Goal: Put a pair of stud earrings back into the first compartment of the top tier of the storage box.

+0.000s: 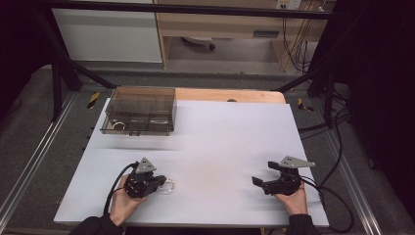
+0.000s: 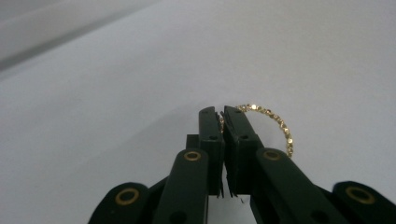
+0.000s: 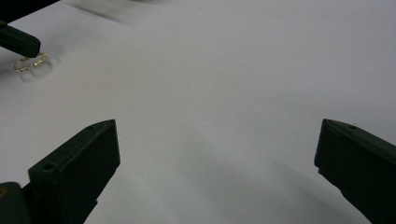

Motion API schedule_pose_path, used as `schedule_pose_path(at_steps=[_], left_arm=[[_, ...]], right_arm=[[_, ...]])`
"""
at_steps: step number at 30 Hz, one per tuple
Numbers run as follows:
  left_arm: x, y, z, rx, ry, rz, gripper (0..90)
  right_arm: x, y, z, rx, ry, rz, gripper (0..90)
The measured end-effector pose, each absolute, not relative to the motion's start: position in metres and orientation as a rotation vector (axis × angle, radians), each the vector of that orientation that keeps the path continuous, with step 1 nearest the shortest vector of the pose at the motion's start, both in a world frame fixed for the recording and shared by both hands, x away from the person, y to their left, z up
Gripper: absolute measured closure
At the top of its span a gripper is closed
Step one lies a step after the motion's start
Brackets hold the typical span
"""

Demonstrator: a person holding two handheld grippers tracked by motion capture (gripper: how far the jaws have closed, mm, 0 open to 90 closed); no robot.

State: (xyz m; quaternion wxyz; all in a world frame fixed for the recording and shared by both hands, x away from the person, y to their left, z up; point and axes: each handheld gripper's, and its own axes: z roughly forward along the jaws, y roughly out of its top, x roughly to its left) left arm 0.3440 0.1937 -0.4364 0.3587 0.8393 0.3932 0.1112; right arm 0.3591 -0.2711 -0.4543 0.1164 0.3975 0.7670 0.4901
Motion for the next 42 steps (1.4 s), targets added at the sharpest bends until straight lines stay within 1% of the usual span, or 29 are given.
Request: schedule_pose_path(at_steps=[13, 22, 34, 42], left_arm=[[0.347, 0.210, -0.427, 2.131, 1.018, 0.279, 85.9], [0.352, 0.228, -0.418, 2.097, 1.051, 0.287, 85.8], [0.362, 0.247, -0.408, 2.074, 1.095, 0.319, 85.8], [0.369, 0.264, -0.395, 2.045, 1.117, 0.347, 85.8]], right_arm=[[0.359, -0.271, -0.454, 1.167, 2.247, 1.434, 0.7], [0.359, -0.271, -0.454, 1.170, 2.248, 1.433, 0.7], [0.359, -0.271, -0.455, 1.166, 2.250, 1.431, 0.7], [0.359, -0.271, -0.455, 1.166, 2.251, 1.426, 0.7]])
